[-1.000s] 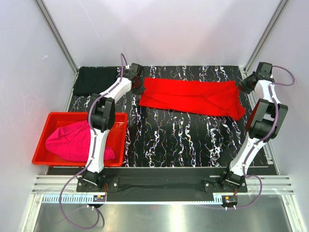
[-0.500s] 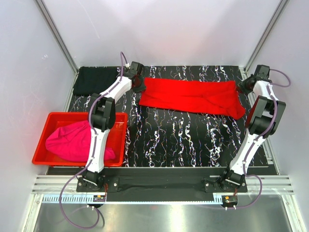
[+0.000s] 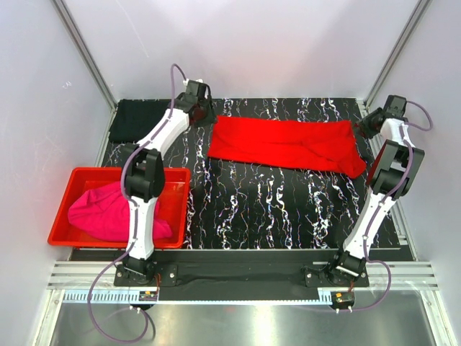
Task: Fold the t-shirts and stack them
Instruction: Fold the tshirt
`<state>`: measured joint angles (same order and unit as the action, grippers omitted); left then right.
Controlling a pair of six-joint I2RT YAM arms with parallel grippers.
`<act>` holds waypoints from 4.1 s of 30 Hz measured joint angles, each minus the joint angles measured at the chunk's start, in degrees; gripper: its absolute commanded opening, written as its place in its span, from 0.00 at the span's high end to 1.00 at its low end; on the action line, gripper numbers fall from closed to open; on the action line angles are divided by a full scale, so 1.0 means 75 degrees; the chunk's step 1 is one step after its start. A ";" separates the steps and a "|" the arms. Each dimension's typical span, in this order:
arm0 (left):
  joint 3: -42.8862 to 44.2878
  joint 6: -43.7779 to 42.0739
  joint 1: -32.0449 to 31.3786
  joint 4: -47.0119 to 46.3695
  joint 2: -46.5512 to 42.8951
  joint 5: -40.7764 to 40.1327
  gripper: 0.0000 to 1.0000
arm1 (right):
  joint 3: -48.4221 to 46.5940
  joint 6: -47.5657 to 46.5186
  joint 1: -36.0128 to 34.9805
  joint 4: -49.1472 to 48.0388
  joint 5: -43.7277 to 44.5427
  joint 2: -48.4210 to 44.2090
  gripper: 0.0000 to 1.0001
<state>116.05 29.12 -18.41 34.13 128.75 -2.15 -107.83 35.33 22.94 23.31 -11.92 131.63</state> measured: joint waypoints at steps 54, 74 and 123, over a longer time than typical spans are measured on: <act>-0.4680 0.0755 0.0364 -0.1105 -0.1550 0.1990 0.71 | 0.5307 -0.1032 0.0233 0.0944 0.1868 -0.3681 0.48; -0.2786 0.0711 0.0152 -0.0711 -0.1072 0.1947 0.67 | 0.5149 -0.0930 -0.1122 0.1215 0.0367 -0.4814 0.43; -0.3596 0.0673 -0.0370 -0.1093 -0.1719 0.2634 0.62 | 0.6432 -0.0431 -0.1553 0.0545 0.0915 -0.4919 0.48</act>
<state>89.08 34.17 -21.19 25.93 115.85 17.61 -59.59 32.10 11.29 27.40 -5.06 94.74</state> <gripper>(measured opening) 0.377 0.524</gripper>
